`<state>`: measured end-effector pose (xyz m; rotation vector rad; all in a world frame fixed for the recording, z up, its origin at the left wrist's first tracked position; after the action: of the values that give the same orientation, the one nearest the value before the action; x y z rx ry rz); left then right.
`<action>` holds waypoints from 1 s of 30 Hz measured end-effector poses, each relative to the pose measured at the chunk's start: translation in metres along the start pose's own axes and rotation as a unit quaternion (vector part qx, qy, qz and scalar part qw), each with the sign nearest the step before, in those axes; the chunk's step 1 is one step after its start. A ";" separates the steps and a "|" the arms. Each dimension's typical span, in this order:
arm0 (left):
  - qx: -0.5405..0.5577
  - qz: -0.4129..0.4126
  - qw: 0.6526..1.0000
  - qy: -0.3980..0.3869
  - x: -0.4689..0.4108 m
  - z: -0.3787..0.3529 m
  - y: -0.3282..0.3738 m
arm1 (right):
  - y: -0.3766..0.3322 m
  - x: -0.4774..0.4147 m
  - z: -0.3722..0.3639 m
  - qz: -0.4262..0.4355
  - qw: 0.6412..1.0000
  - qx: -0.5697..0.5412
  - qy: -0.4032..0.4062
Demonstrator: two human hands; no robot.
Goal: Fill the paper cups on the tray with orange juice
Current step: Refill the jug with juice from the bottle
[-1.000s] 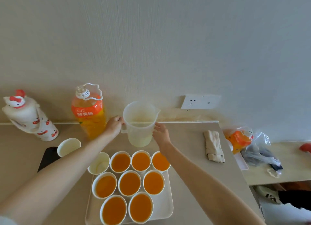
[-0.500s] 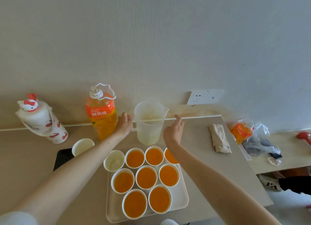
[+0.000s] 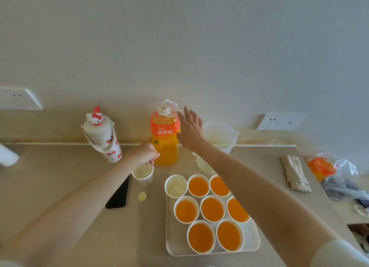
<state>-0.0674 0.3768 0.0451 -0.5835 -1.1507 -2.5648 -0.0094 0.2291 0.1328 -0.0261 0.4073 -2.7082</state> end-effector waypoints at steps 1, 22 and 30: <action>-0.023 0.003 0.999 0.039 -0.001 0.007 -0.003 | 0.002 -0.003 0.002 0.001 1.000 0.020 0.012; 0.200 -0.109 0.970 0.087 -0.032 0.009 0.018 | -0.030 -0.029 0.106 0.005 0.942 -0.270 0.201; 0.241 -0.148 0.953 0.112 0.001 0.021 0.054 | -0.022 -0.014 0.141 0.021 0.945 -0.262 0.195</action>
<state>-0.0420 0.3572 0.0932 -0.0045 -1.8022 -2.3492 0.0059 0.2142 0.2744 0.3701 1.2185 -2.4733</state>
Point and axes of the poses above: each hand's wrist, its own x-axis away from the middle knuckle, its own z-axis out of the back of the hand, y = z × x, the point moved 8 cm from there along -x, towards the middle knuckle, and after that the axes turned 3 degrees about -y, right-handed, at the moved point
